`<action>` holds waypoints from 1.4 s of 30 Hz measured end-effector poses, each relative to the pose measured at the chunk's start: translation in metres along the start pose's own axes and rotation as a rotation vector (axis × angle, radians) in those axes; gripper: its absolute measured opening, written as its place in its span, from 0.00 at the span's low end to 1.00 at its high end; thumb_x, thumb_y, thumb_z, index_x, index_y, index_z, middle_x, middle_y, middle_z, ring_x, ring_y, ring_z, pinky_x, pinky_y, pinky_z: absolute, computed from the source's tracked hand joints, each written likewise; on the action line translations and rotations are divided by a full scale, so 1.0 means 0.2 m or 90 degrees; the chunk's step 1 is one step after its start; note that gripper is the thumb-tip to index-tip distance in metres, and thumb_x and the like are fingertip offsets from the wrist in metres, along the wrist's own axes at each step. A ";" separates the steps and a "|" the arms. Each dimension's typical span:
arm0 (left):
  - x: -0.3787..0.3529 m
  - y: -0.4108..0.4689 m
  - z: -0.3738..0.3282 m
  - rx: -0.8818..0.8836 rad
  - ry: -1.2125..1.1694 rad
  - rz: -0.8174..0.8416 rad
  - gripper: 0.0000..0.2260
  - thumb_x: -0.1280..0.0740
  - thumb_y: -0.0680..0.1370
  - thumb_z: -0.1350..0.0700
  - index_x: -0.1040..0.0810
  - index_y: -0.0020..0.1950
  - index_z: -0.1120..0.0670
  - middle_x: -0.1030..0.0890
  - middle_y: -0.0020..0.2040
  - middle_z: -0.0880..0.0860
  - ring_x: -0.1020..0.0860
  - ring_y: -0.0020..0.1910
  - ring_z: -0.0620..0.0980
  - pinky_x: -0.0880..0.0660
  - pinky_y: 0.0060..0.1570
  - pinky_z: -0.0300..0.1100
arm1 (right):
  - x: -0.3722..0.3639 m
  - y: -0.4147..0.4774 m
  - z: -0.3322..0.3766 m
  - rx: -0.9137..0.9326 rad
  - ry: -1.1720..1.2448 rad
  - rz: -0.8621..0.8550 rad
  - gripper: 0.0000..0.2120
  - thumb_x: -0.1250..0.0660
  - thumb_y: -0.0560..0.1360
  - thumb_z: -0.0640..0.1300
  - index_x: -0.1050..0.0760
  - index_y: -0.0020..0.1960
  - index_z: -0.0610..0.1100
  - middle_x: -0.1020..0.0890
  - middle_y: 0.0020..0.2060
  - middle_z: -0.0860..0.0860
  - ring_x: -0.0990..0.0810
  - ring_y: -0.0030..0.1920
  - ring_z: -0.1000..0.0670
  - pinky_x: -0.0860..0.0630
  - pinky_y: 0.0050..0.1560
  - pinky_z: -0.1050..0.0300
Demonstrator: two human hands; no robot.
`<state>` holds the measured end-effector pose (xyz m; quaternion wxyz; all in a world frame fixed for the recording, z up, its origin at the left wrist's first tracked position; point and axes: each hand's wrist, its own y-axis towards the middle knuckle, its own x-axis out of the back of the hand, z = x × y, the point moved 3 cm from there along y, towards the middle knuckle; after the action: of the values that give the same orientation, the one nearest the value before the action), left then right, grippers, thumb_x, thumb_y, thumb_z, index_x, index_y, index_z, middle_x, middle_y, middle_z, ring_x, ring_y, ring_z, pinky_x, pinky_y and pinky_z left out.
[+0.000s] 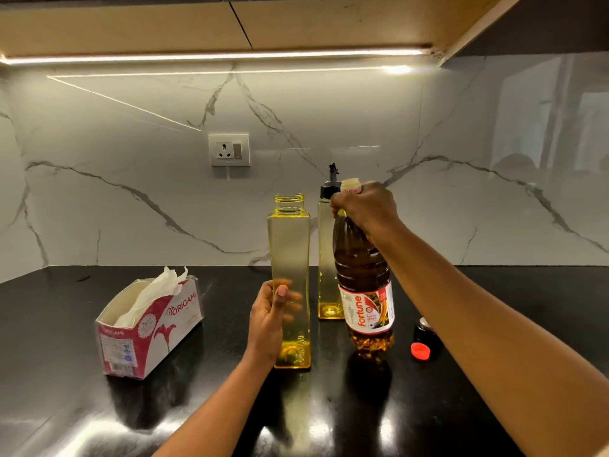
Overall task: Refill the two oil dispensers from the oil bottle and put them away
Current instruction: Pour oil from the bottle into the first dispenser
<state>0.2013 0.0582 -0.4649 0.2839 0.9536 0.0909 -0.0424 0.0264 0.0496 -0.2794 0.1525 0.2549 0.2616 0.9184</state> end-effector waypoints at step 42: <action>0.01 -0.02 0.00 -0.001 -0.037 0.021 0.40 0.34 0.62 0.25 0.24 0.58 0.56 0.18 0.43 0.54 0.19 0.41 0.51 0.24 0.37 0.40 | -0.04 -0.03 0.36 0.447 -0.552 0.022 0.12 0.36 0.74 0.49 0.23 0.43 0.40 0.28 0.33 0.47 0.20 0.43 0.42 0.34 0.39 0.58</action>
<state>0.2024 0.0629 -0.4668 0.2878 0.9531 0.0672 -0.0651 0.0739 0.0794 -0.2325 0.1368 0.6488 0.4612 0.5896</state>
